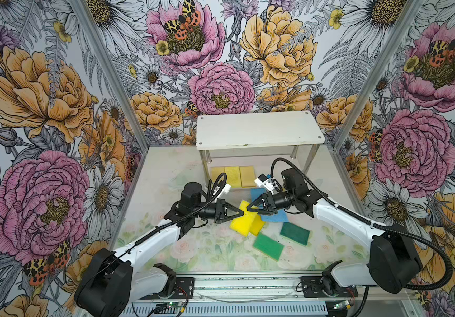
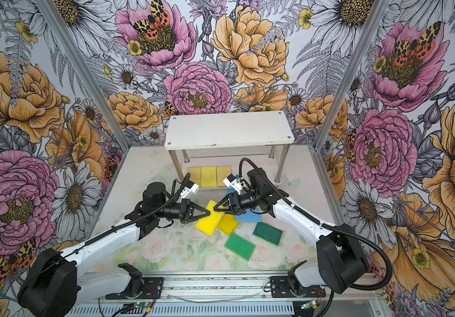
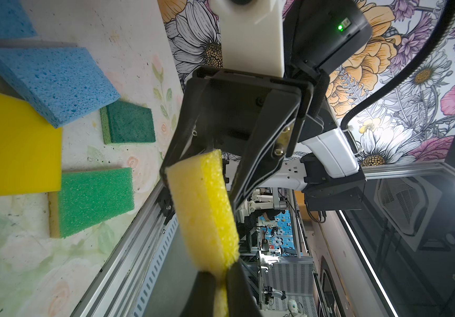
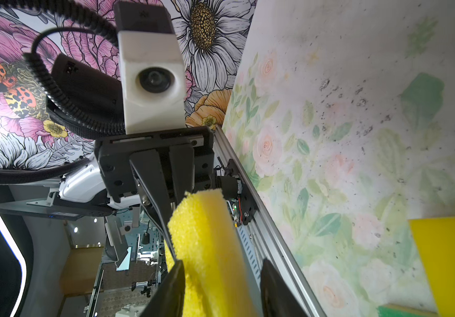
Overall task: Arrange cleaning sponges on a shelf
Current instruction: Pick up a cleaning sponge from several cleaning sponges.
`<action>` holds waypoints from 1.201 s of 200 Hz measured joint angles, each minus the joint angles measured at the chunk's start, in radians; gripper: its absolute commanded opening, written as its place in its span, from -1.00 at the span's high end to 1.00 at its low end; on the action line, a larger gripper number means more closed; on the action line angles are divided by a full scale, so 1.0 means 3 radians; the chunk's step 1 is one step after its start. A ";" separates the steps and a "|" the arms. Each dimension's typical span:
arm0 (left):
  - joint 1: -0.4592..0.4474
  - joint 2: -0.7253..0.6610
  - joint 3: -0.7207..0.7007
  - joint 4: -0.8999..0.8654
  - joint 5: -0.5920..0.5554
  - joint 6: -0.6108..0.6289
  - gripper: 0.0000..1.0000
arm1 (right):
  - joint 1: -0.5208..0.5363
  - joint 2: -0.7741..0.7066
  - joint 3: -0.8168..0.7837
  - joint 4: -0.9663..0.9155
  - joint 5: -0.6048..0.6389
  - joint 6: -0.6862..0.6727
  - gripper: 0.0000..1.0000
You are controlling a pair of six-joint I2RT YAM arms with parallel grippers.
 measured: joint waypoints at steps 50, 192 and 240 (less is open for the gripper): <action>0.0107 -0.0024 -0.0158 0.0160 -0.0305 -0.0114 0.87 | 0.0000 -0.0186 0.0037 -0.0006 0.0715 0.0251 -0.17; -0.0103 -0.0947 -0.0622 0.0193 -0.2560 -0.0348 0.86 | 0.0526 -0.0593 -0.0005 0.0001 0.1795 0.0752 -0.16; -0.0089 -0.1071 -0.0623 0.0193 -0.2663 -0.0350 0.85 | 0.0743 -0.0380 0.0015 -0.0003 0.1843 0.0749 -0.09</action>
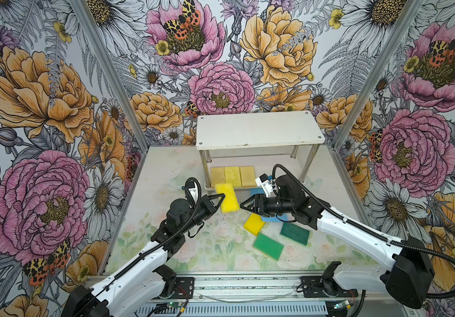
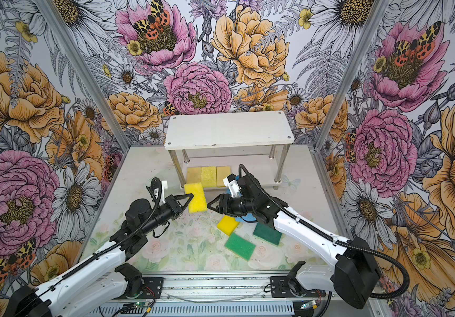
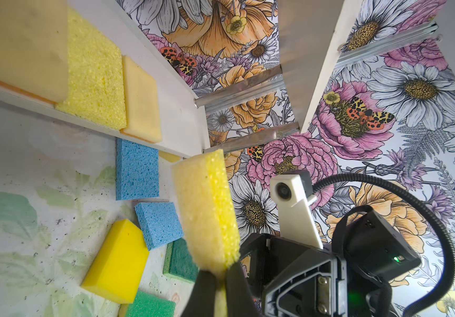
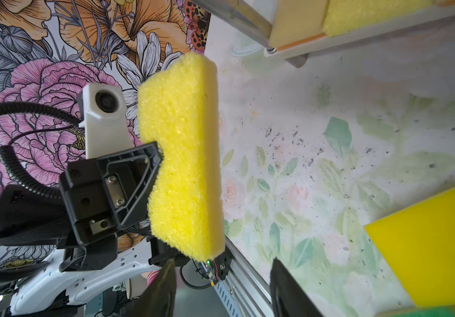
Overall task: Arrange cleaning sponges on a shelf
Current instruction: Pick up a cleaning sponge from several cleaning sponges.
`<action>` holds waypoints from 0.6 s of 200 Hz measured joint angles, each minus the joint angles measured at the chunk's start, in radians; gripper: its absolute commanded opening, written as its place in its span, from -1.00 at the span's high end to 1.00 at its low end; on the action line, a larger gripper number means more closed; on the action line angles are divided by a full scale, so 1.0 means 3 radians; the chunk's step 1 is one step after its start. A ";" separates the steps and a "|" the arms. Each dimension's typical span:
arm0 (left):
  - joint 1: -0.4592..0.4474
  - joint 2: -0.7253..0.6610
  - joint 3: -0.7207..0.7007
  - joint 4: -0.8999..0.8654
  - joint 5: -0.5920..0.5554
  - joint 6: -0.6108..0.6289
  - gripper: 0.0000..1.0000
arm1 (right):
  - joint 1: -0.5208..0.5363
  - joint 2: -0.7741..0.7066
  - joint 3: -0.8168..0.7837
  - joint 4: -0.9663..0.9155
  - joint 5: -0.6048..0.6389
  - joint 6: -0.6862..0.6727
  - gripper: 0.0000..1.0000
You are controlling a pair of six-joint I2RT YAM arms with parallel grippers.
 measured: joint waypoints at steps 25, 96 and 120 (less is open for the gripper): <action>0.0003 -0.0041 -0.0010 0.0000 -0.0001 0.0000 0.85 | 0.0088 0.0079 0.0070 -0.0005 0.0020 -0.0020 -0.04; 0.0027 -0.0047 -0.0037 0.0000 0.0000 -0.0023 0.85 | 0.0197 0.0154 0.0141 0.0148 0.0036 -0.0006 0.19; 0.0028 -0.0047 -0.0037 0.0000 0.0000 -0.0024 0.85 | 0.0197 0.0209 0.0141 0.0193 0.0037 0.0004 0.26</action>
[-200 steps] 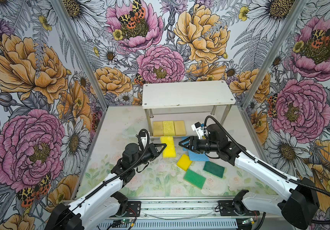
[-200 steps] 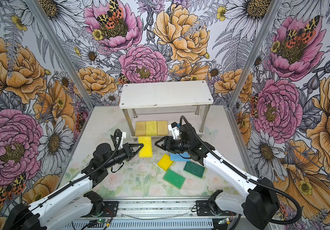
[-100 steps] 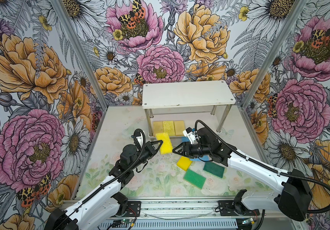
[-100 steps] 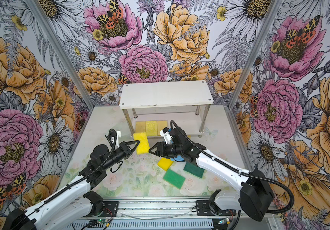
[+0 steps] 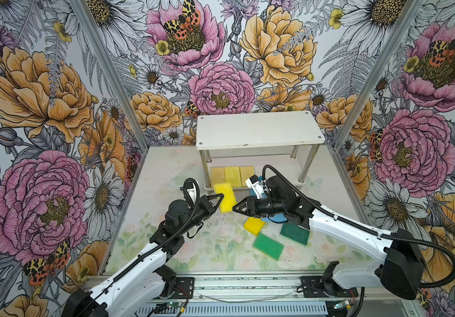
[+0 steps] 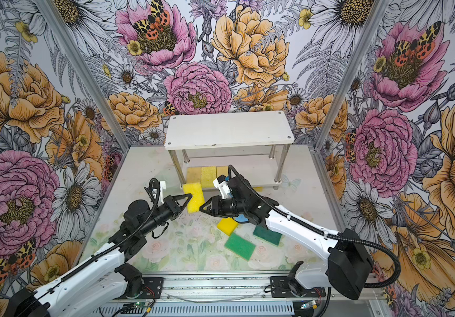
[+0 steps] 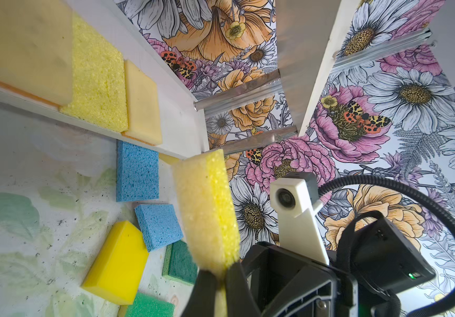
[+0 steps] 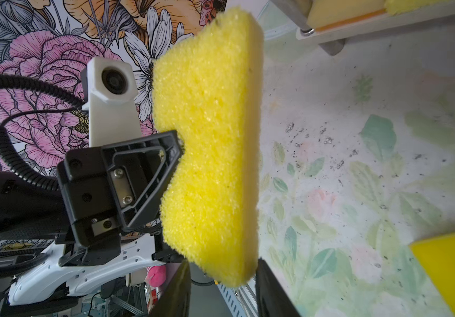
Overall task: Arrange cleaning sponges on a shelf
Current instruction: Pick up a cleaning sponge from several cleaning sponges.
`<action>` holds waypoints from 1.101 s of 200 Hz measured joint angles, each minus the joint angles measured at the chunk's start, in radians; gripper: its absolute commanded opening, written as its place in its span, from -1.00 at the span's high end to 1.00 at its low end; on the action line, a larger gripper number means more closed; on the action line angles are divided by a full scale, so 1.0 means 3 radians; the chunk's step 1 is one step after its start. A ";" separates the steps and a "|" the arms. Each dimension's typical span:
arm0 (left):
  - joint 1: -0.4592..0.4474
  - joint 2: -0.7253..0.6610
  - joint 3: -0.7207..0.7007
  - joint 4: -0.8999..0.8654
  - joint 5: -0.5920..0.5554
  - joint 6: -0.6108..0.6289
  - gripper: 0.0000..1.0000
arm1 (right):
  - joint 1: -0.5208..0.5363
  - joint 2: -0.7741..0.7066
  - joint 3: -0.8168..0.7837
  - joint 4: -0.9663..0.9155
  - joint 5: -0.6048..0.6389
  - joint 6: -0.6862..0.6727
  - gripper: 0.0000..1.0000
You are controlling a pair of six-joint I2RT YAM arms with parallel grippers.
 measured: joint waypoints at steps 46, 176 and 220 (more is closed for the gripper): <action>0.0000 -0.0046 -0.0027 0.0001 0.0000 -0.0001 0.85 | 0.0000 0.0004 0.0000 0.0017 0.0027 0.0024 0.58; 0.0081 -0.0075 -0.0057 0.0009 0.0027 -0.0047 -0.44 | 0.0083 0.0000 -0.0005 0.0046 0.0183 0.0051 1.00; 0.0337 -0.0264 -0.0062 -0.0117 0.0151 -0.0060 -0.63 | -0.0146 -0.0142 -0.0206 0.0072 0.0263 0.0071 1.00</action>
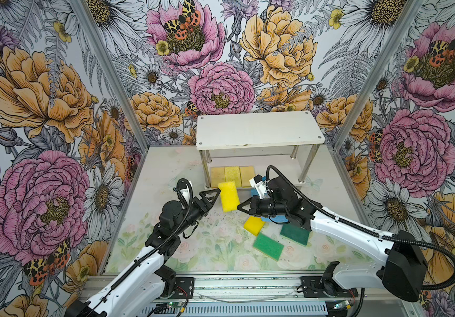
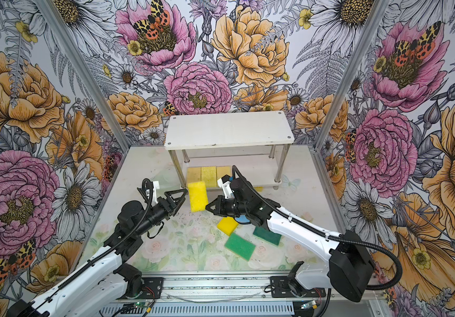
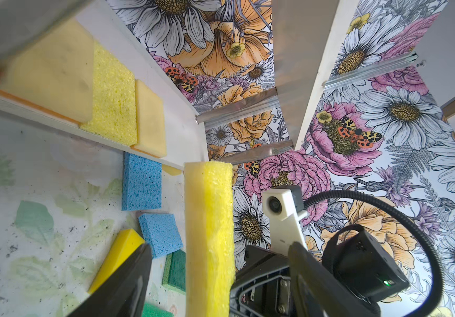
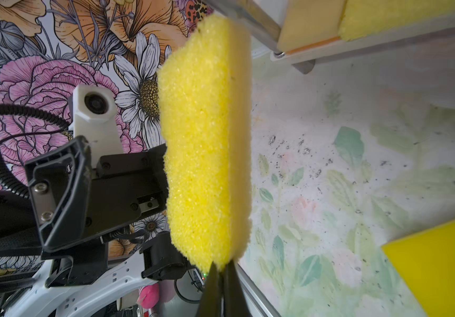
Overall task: Arrange cleaning sponges on a shelf
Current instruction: Pick up a cleaning sponge from several cleaning sponges, then place the cleaning sponge at the shelf.
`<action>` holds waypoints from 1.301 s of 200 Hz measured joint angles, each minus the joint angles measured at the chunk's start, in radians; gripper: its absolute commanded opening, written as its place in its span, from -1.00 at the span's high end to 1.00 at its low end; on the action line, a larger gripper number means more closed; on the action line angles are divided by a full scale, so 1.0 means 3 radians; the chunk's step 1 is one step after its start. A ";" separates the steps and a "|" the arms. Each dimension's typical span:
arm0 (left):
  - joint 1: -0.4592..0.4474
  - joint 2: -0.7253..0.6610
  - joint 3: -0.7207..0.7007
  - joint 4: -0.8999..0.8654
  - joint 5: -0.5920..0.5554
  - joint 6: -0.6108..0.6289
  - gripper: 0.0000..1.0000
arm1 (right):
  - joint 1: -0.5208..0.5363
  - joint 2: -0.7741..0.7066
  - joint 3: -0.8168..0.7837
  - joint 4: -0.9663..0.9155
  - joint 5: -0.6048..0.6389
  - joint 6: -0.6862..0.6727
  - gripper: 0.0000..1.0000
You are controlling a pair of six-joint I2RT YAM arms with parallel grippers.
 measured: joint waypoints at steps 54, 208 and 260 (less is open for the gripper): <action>0.0310 -0.0378 -0.0139 -0.0243 0.0189 0.0003 -0.67 | -0.0551 -0.0155 -0.0155 -0.0182 0.0181 -0.0186 1.00; 0.0711 -0.0693 -0.0327 -0.0587 0.0576 -0.0001 -0.68 | -0.1434 0.0788 0.0518 -0.0651 0.0565 -0.1446 1.00; 0.0732 -0.0668 -0.0327 -0.0589 0.0633 -0.0001 -0.68 | -0.1452 0.1053 0.0694 -0.0689 0.0470 -0.1564 1.00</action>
